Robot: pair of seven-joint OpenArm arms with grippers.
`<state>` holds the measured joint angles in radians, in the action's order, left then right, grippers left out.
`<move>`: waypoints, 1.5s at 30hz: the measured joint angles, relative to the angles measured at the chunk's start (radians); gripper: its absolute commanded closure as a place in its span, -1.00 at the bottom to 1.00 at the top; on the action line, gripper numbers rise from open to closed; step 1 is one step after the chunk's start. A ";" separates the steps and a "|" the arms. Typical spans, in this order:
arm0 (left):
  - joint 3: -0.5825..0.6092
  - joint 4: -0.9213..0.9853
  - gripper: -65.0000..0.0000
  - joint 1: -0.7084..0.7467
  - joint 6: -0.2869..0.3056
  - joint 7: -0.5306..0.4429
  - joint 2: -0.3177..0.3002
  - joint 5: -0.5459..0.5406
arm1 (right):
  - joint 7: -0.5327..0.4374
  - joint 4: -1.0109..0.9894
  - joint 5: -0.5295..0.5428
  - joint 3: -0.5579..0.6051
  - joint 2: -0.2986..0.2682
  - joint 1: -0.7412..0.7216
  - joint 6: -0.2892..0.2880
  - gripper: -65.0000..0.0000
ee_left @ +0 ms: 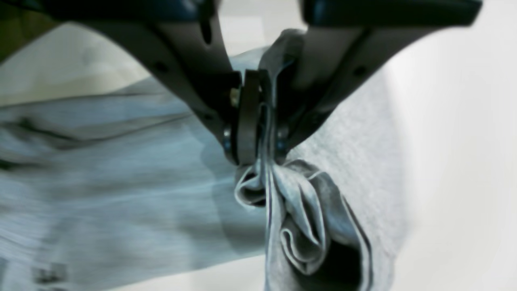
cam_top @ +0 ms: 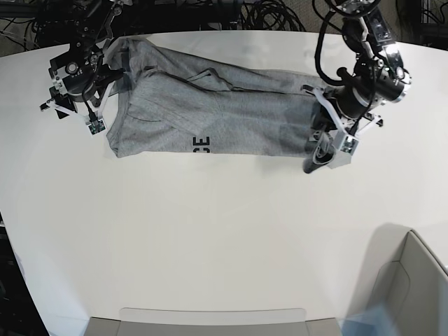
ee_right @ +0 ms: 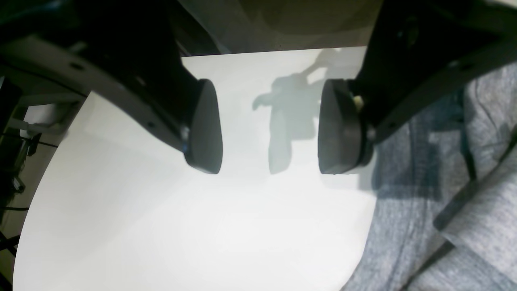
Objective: Fold the T-shirt properly
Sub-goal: 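Carry the strip end with the left gripper toward the right gripper, then lay the folded end down and regrip the strip end with the right gripper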
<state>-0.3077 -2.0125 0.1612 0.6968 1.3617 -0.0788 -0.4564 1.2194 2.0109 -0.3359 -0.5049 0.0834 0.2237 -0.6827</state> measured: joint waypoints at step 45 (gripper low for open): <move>0.105 0.001 1.00 0.054 -0.003 -0.079 -0.001 -0.293 | 0.010 0.041 -0.003 -0.006 0.034 -0.058 0.000 -0.13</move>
<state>-0.2024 -2.0117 0.2153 0.6933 1.2827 -0.0795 -0.7490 1.2293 2.0521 -0.3393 -0.5114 0.1173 0.1654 -0.6827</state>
